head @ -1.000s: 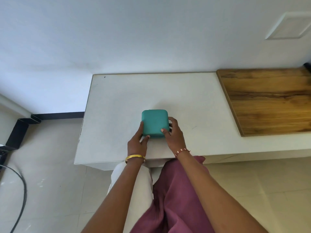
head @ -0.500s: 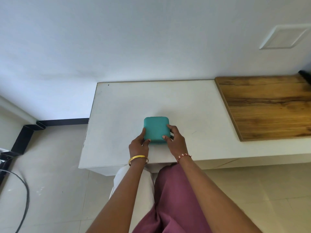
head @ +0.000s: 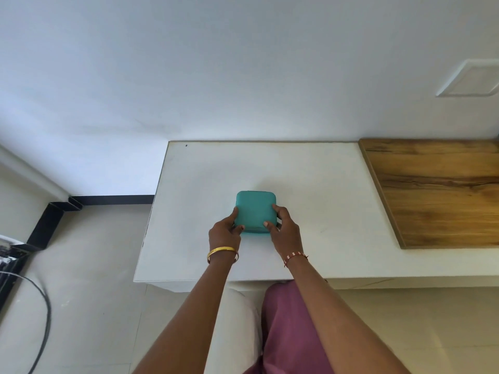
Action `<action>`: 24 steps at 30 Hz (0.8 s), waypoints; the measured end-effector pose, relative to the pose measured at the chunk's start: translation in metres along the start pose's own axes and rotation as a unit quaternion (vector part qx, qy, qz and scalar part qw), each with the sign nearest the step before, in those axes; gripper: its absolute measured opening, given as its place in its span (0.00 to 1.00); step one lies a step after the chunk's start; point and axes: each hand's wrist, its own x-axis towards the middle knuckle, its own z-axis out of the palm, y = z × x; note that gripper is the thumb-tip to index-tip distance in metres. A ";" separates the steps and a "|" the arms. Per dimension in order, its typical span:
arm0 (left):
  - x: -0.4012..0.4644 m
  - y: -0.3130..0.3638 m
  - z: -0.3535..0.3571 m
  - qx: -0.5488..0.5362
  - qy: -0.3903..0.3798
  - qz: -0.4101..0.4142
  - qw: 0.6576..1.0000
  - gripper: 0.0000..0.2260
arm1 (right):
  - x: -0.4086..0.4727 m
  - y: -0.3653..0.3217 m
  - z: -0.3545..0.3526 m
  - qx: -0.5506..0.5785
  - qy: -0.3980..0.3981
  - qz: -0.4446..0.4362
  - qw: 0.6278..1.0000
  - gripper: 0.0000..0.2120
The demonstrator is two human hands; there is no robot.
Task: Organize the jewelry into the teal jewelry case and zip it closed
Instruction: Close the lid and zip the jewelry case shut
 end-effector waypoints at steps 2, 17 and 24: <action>0.014 0.001 -0.005 0.003 0.004 0.002 1.000 0.21 | 0.011 -0.007 0.007 -0.006 0.002 -0.002 1.000 0.20; 0.141 0.013 -0.074 0.040 0.082 -0.011 0.996 0.21 | 0.127 -0.078 0.090 -0.040 -0.046 -0.063 0.996 0.22; 0.169 0.003 -0.116 0.076 0.100 -0.027 0.992 0.21 | 0.141 -0.109 0.132 -0.066 -0.083 -0.075 0.992 0.22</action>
